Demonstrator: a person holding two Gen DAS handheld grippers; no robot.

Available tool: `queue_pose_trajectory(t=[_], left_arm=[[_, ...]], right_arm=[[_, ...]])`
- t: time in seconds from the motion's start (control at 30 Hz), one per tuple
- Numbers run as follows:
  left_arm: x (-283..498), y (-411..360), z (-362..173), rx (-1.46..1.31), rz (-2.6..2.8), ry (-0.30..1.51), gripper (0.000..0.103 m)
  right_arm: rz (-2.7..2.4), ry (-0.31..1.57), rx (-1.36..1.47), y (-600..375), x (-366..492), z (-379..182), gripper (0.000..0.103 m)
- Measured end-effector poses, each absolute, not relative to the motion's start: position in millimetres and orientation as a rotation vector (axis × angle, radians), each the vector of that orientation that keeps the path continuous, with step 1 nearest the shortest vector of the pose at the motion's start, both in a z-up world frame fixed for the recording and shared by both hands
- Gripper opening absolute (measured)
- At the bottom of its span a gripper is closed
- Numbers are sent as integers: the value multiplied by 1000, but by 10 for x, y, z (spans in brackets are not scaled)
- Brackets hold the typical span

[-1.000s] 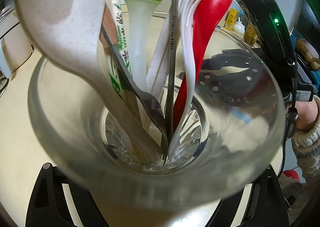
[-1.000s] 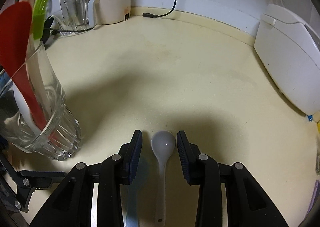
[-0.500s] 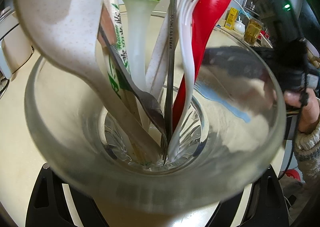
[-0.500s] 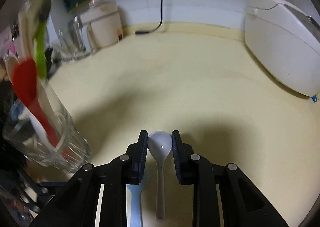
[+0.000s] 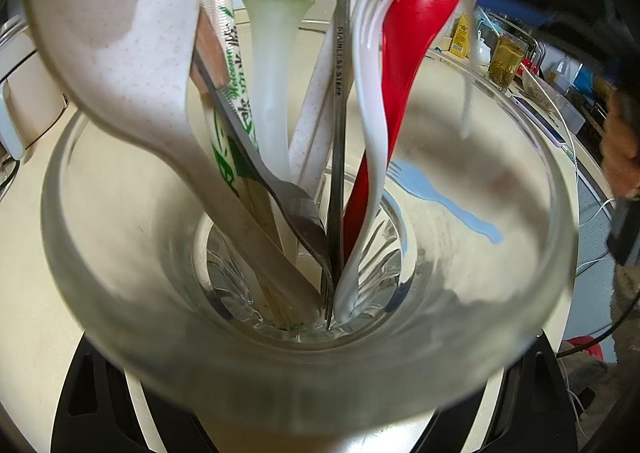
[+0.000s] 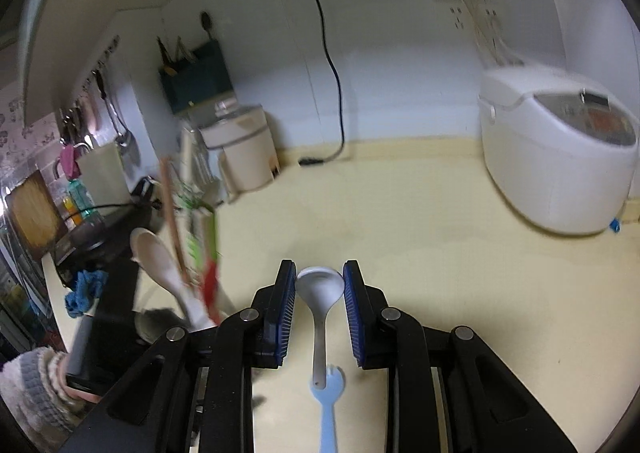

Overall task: Organize utensils
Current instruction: 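Carry the white spoon over the glass while the left tool holds the glass, then lower the white spoon into the glass and open the right tool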

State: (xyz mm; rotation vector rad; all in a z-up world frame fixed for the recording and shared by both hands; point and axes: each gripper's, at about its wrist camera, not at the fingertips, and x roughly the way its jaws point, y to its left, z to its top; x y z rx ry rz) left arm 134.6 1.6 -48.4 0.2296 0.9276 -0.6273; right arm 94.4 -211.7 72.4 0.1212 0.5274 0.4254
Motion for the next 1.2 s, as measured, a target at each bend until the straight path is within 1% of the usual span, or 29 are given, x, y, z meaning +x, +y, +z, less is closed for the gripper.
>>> queue_pose_trajectory(t=[0.27,0.43,0.87,1.2], left_arm=[[1346,20,-484,229,-627,927,90],[1341,9,-492,231,-626,927,90],[1354,2,-477,233,-625,927,90],[1335,6,-474,226,-629,928,90]], right_arm=[[570,423,127,-1884,680,1223,24],[597,383,77,-1656,619,1367,24],[648,418,66,-1357,805,1247,24],[620,481,45,-1213,976,973,24]])
